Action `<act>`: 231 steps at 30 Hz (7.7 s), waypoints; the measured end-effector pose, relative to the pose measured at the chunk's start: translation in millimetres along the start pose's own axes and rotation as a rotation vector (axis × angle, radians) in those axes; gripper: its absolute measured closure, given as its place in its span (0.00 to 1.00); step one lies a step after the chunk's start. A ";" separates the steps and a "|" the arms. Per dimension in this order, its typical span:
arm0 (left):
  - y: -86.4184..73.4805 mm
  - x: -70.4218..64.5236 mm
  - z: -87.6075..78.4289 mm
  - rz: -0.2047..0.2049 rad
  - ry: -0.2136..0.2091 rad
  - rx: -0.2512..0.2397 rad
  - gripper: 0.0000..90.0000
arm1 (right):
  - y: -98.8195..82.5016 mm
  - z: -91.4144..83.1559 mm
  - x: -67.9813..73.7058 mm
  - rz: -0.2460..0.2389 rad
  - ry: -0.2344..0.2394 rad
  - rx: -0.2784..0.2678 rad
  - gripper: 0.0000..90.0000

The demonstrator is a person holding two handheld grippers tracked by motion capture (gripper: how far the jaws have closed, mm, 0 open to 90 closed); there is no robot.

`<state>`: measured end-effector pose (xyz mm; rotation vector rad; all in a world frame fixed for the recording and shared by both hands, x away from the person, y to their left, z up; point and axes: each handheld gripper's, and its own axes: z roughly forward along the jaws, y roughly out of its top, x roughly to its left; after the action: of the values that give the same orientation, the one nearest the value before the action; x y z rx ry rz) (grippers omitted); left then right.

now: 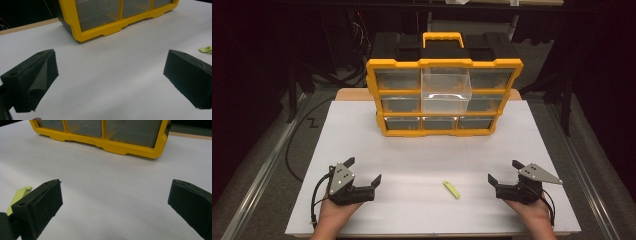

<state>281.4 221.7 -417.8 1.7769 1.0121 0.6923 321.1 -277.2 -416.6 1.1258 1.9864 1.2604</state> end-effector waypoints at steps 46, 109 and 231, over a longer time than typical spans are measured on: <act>-0.4 -0.7 2.2 -0.023 -0.054 -0.015 0.01 | -1.8 12.3 8.9 -0.065 0.032 0.153 0.00; 2.3 -4.7 -1.5 -0.013 -0.085 -0.057 0.00 | 24.6 60.6 101.2 -0.183 0.290 0.346 0.59; 0.1 -10.9 4.7 0.007 -0.159 -0.035 0.00 | 92.7 40.7 40.8 -0.293 0.464 0.684 0.88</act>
<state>279.8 210.1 -419.8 1.7760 0.8819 0.5596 365.7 -203.0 -350.1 0.8013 2.9426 0.7368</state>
